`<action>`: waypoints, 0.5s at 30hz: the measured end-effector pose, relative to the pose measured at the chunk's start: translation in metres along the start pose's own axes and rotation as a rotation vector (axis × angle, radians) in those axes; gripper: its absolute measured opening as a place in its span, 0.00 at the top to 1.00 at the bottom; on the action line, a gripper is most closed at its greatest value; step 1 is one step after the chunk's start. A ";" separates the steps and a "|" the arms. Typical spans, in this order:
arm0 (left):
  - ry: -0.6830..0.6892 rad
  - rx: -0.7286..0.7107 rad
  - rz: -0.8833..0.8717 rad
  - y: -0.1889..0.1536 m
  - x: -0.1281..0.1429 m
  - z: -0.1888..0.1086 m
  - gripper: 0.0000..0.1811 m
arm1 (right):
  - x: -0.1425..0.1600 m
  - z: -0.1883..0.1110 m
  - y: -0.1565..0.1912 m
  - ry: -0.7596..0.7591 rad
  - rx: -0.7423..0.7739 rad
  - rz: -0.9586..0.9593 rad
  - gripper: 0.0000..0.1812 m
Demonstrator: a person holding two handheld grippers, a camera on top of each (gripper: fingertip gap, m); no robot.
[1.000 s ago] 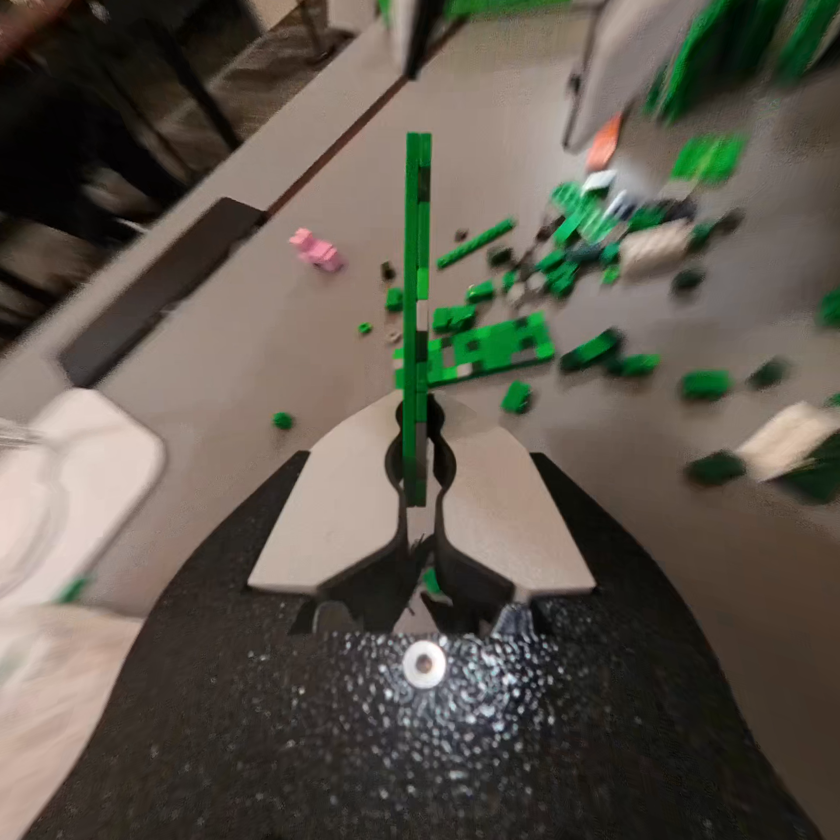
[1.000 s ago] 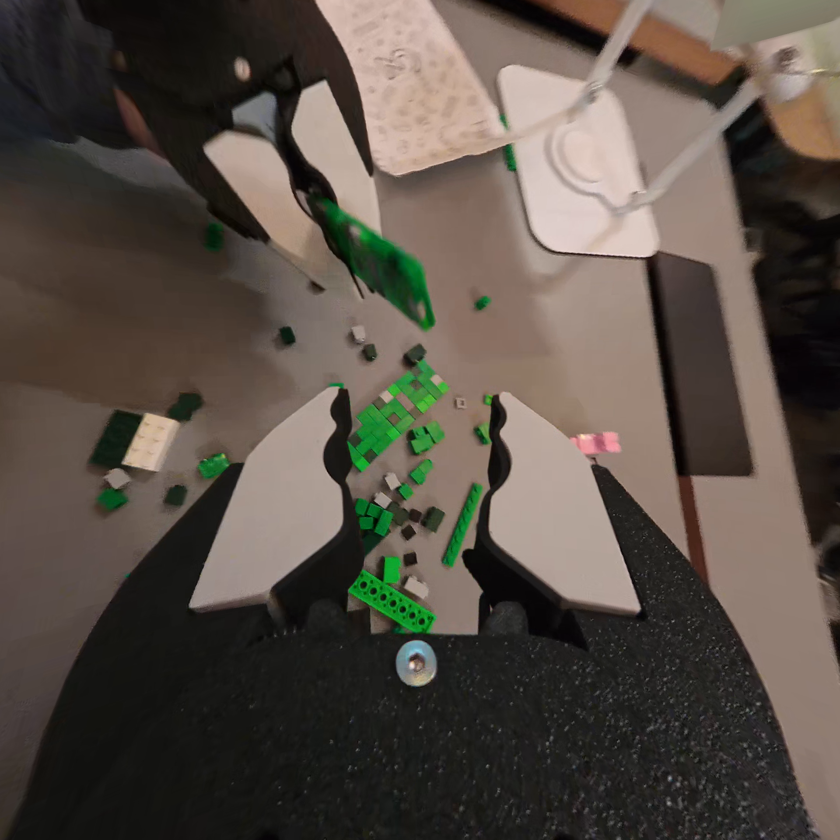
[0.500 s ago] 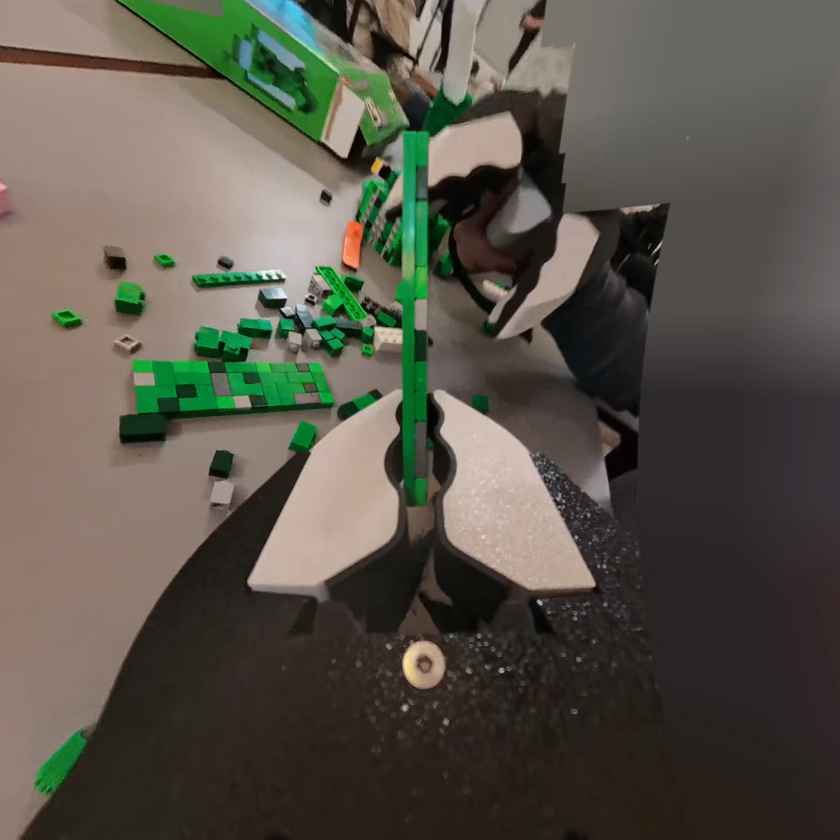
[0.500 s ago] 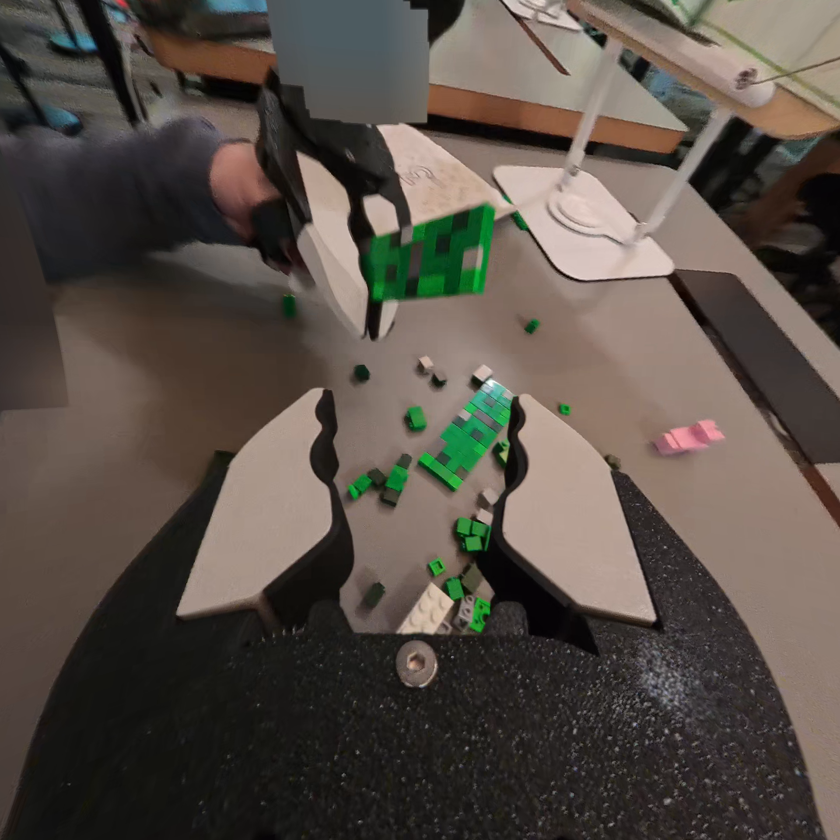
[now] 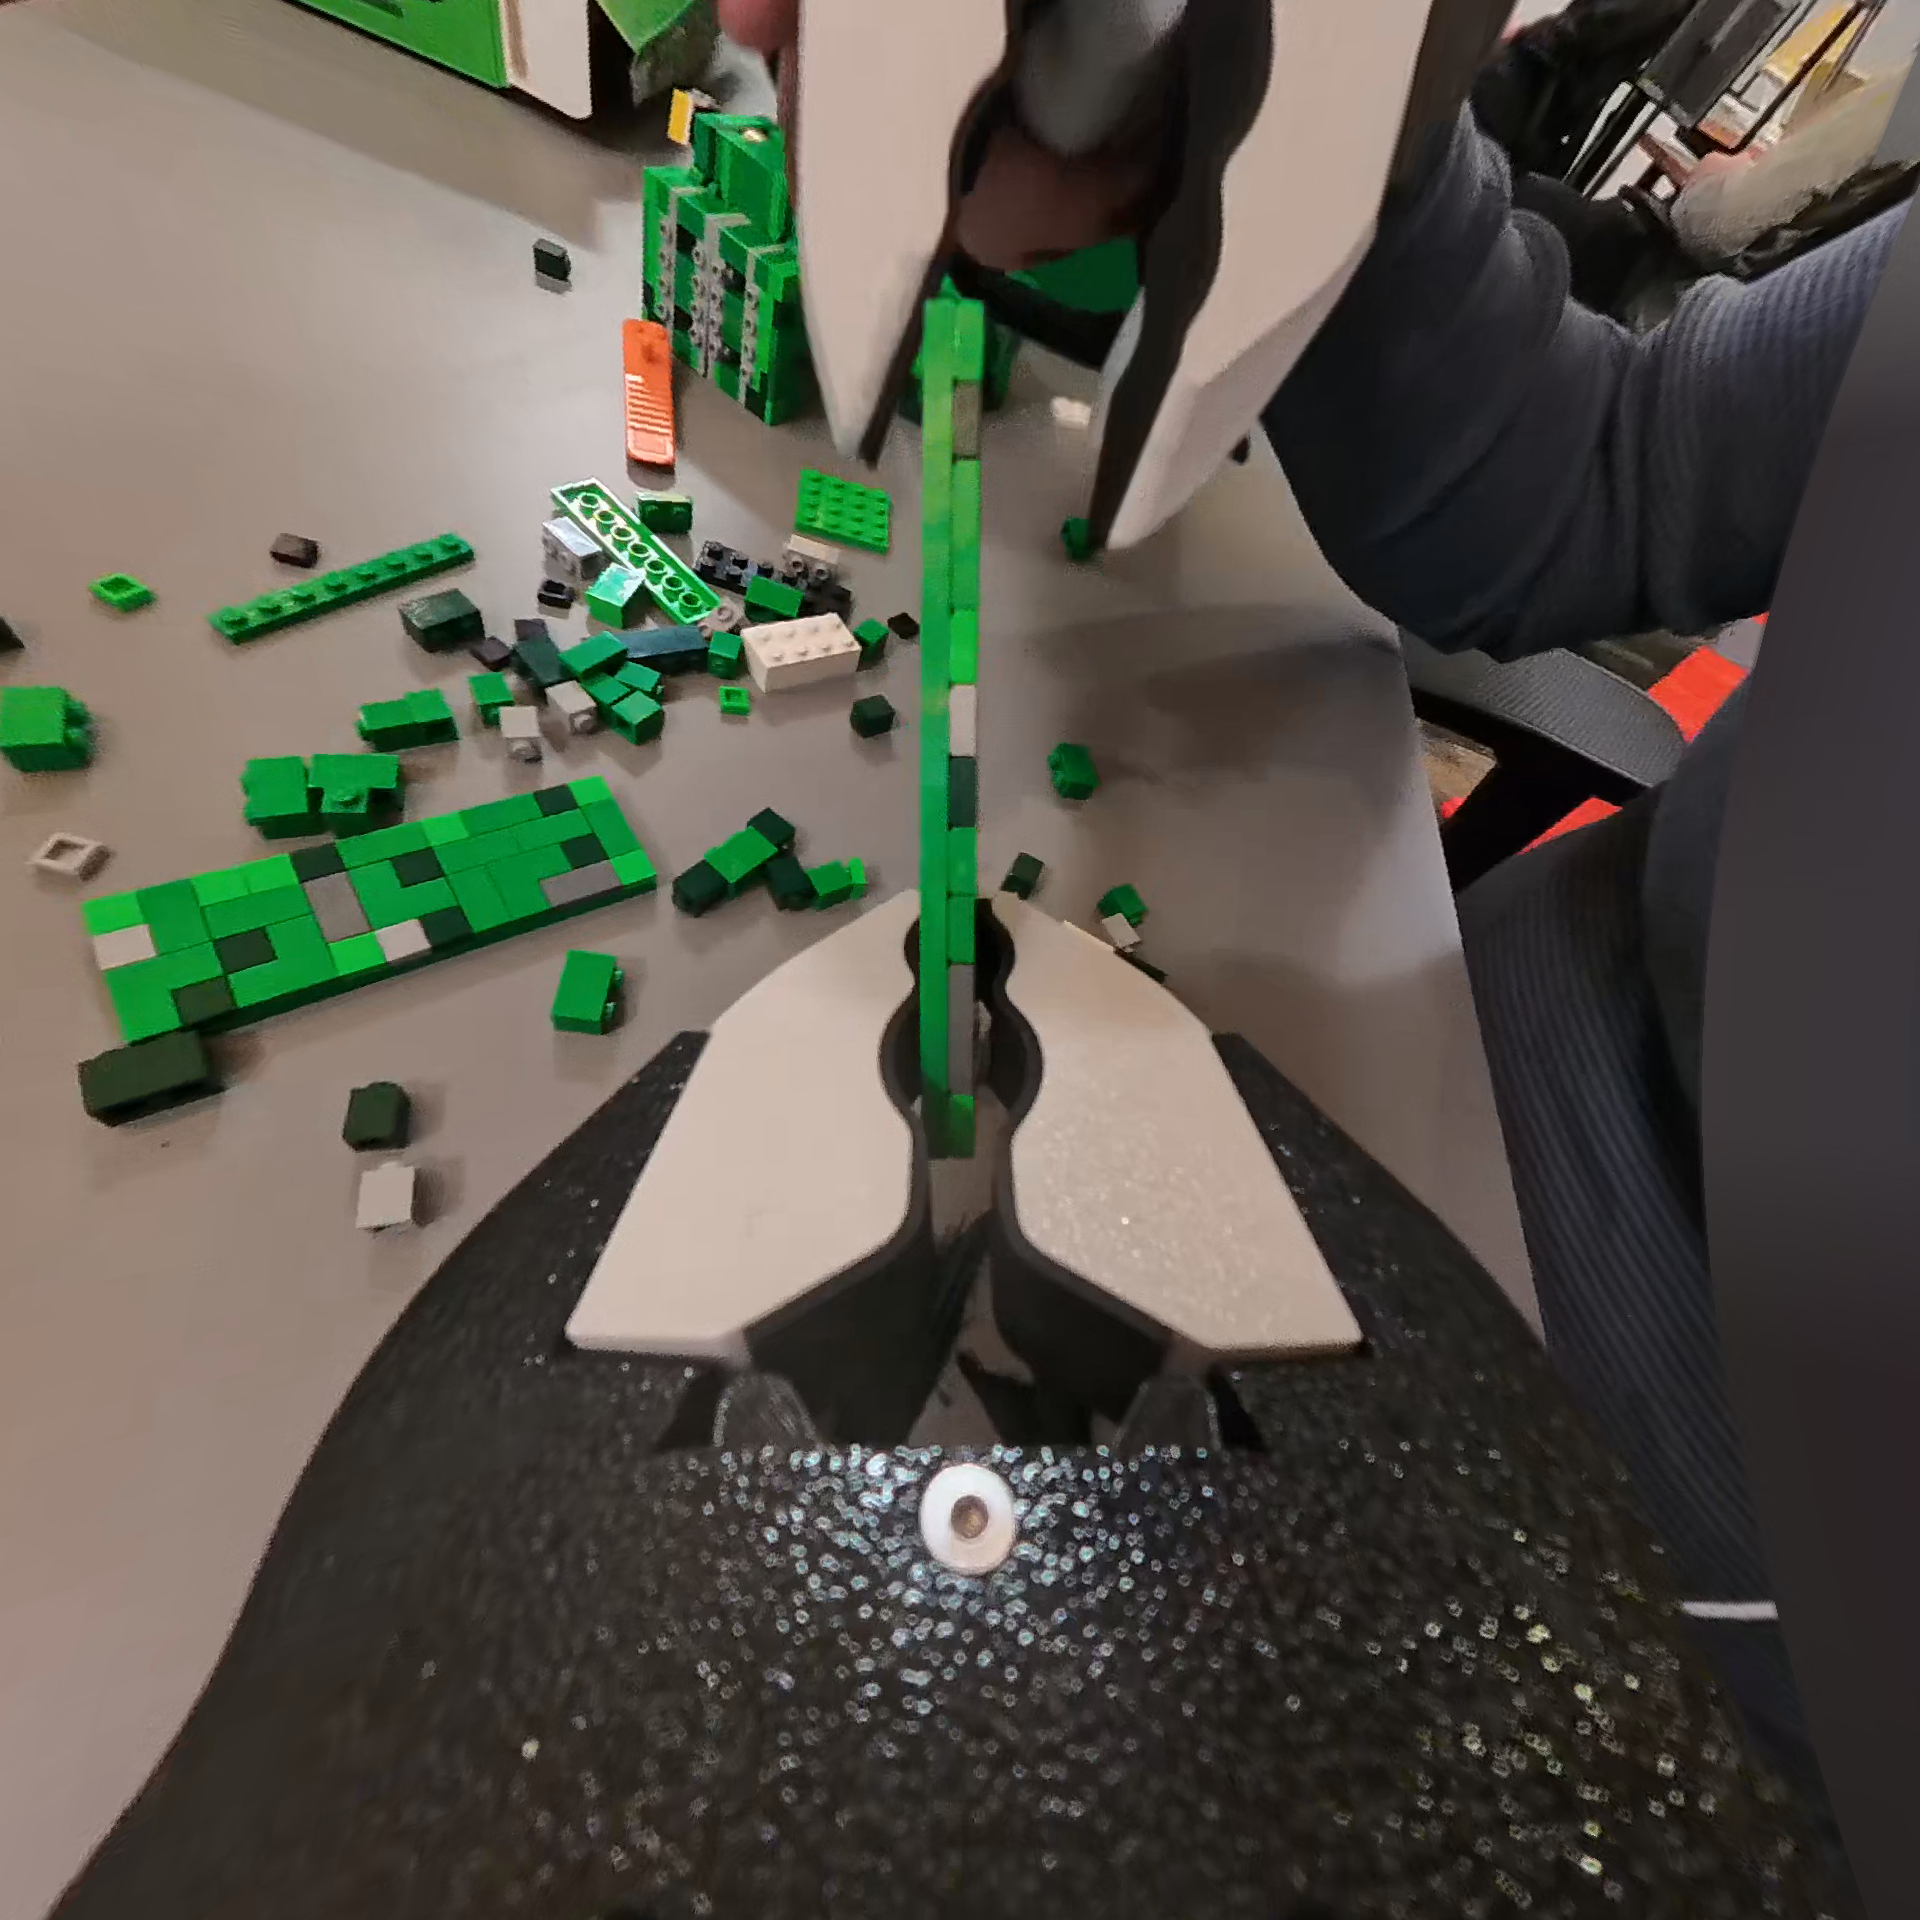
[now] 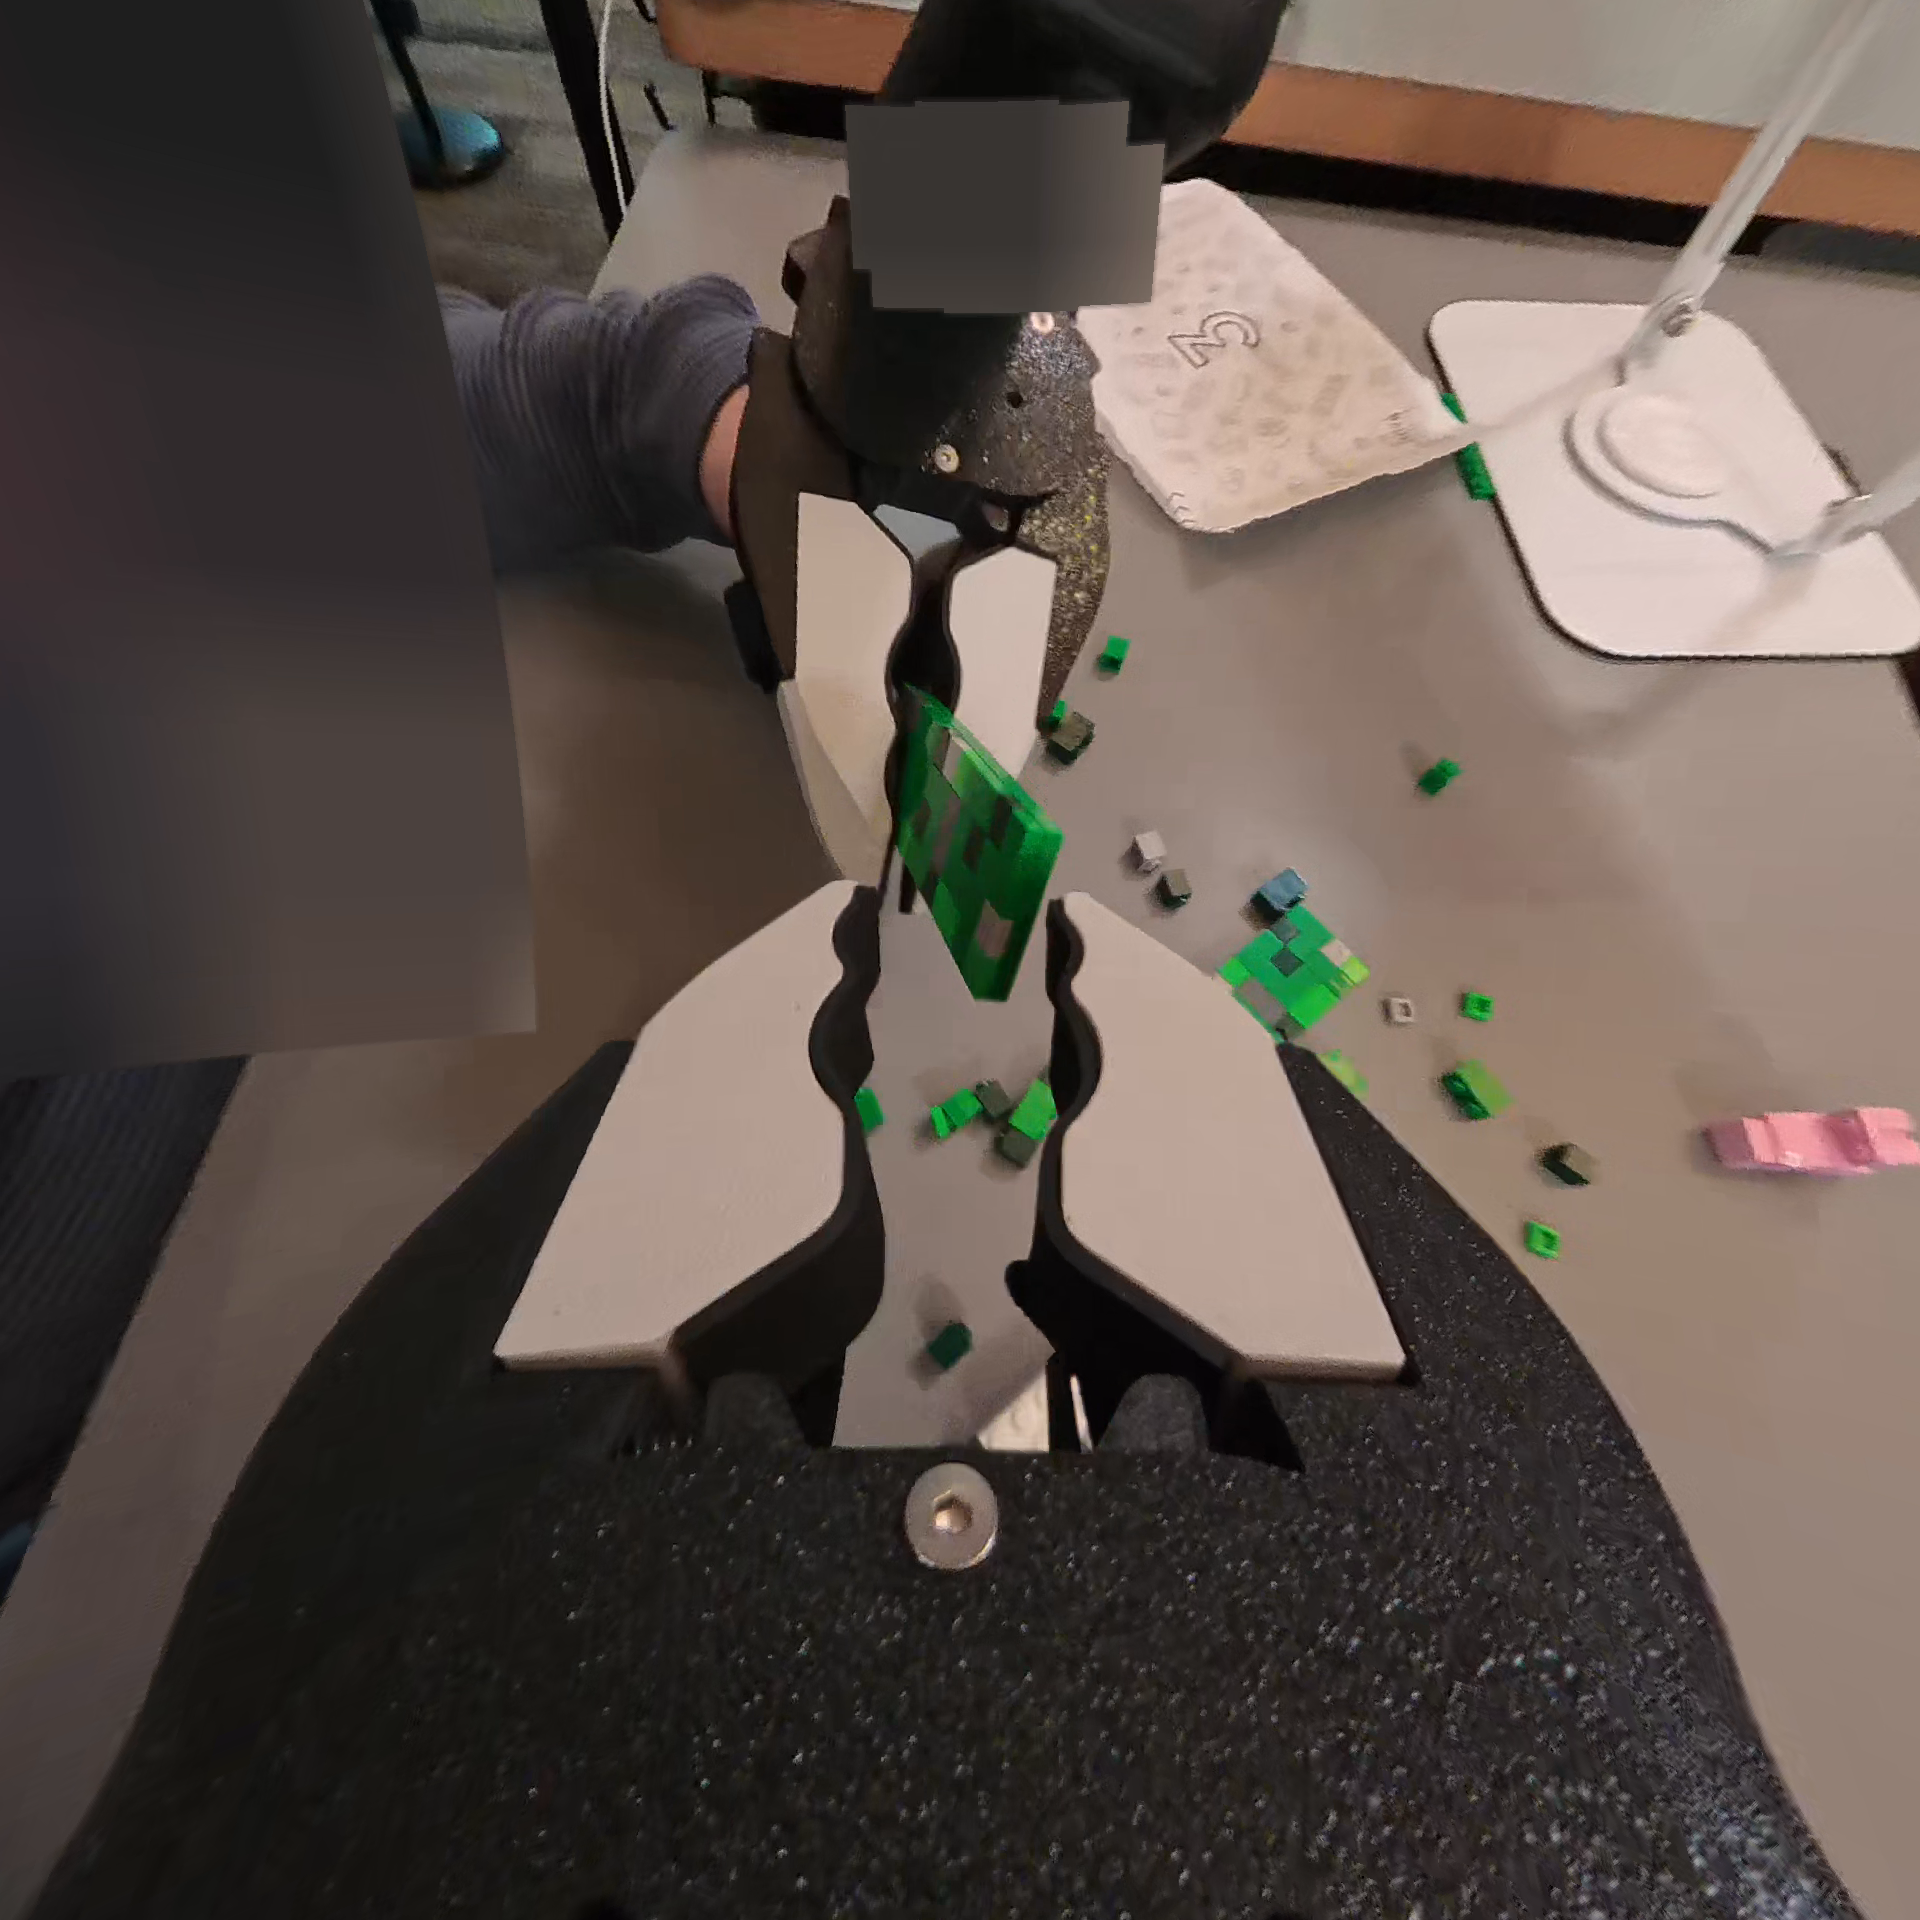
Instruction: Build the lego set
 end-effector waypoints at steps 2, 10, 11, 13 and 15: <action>-0.002 0.012 0.006 -0.002 0.001 0.000 0.97 | -0.001 0.005 -0.001 -0.034 -0.033 0.036 0.87; -0.090 0.000 -0.079 0.007 -0.007 -0.002 0.81 | -0.001 0.004 -0.014 -0.196 -0.044 0.169 0.96; -0.137 0.015 -0.108 0.007 -0.012 -0.006 0.75 | -0.001 0.002 -0.018 -0.250 -0.038 0.199 0.96; -0.212 0.009 -0.146 0.013 -0.020 -0.015 0.69 | -0.004 0.001 -0.023 -0.375 -0.027 0.257 0.96; -0.248 -0.033 -0.164 0.021 -0.022 -0.020 0.69 | -0.006 0.002 -0.028 -0.499 -0.023 0.308 0.97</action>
Point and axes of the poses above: each gripper's, where its closed fingertips meet, z out along the fingers, x out of its underside, y = z × x across the jaws, the point moved 3 cm from there along -z, back along the fingers, and after that the axes turned 15 degrees about -x, right-handed, at the moved point
